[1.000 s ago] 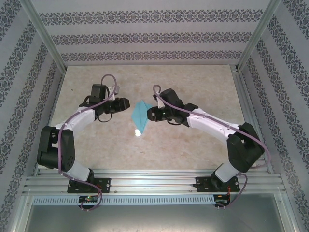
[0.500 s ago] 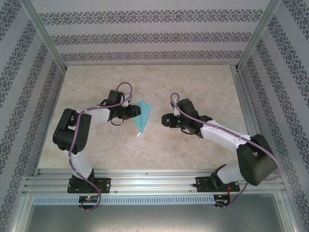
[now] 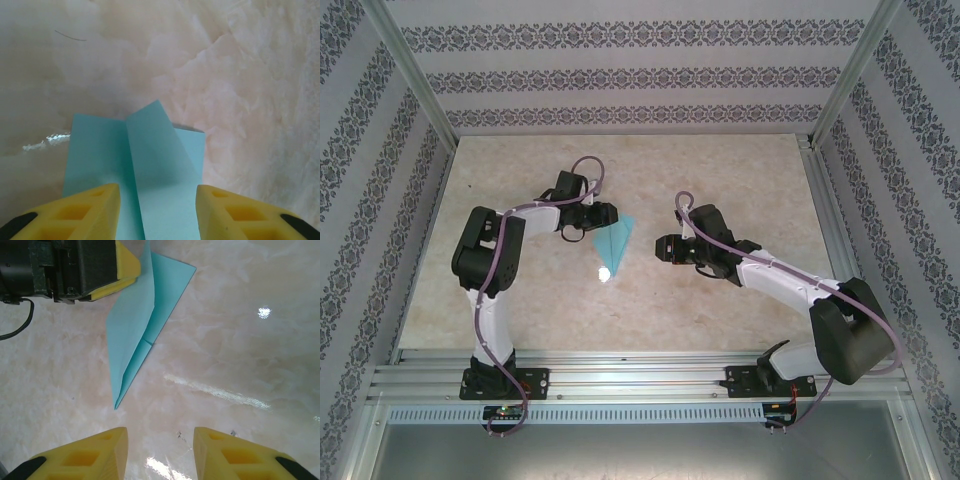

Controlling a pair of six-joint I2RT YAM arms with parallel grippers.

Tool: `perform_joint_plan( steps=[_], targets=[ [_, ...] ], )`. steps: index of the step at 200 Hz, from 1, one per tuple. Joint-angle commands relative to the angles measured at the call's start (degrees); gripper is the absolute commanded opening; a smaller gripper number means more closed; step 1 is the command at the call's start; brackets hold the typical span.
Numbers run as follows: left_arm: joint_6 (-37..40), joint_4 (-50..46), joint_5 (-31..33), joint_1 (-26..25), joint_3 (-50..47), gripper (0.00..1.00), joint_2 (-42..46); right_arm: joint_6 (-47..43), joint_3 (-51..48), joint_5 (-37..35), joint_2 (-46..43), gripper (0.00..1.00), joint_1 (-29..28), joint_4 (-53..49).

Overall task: Fold a paper plane with a square sheet of paper (fold left side to right side)
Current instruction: Turn over the paper at the center of the table.

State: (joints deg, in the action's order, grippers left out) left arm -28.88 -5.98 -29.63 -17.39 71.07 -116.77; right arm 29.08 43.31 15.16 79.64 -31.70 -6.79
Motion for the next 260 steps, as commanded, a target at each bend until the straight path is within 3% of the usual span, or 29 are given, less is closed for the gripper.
perform_joint_plan(
  steps=[1, 63, 172, 220, 260],
  targets=[
    [1.57, -1.39, -0.73, -0.28, 2.12, 0.43, -1.82, 1.05, -1.03, 1.21, -1.33, 0.40, 0.77, 1.94],
    [1.11, 0.31, -4.76, -0.27, 3.71, 0.37, -4.58, 1.90, -1.74, 2.38, -0.87, 0.40, 0.90, 3.52],
    [3.78, 1.81, -8.65, -0.25, 2.96, 0.09, -0.21, 4.68, -4.86, 5.00, -1.14, 0.40, 1.14, 9.91],
    [0.98, 6.46, -11.38, -0.31, -1.68, 0.04, 9.68, 12.32, -10.44, 9.30, -4.08, 0.58, 1.29, 24.59],
    [-4.95, 10.58, -11.04, -0.34, -6.00, 0.04, 22.57, 20.33, -14.01, 15.02, -3.05, 0.74, 0.74, 42.93]
  ],
)
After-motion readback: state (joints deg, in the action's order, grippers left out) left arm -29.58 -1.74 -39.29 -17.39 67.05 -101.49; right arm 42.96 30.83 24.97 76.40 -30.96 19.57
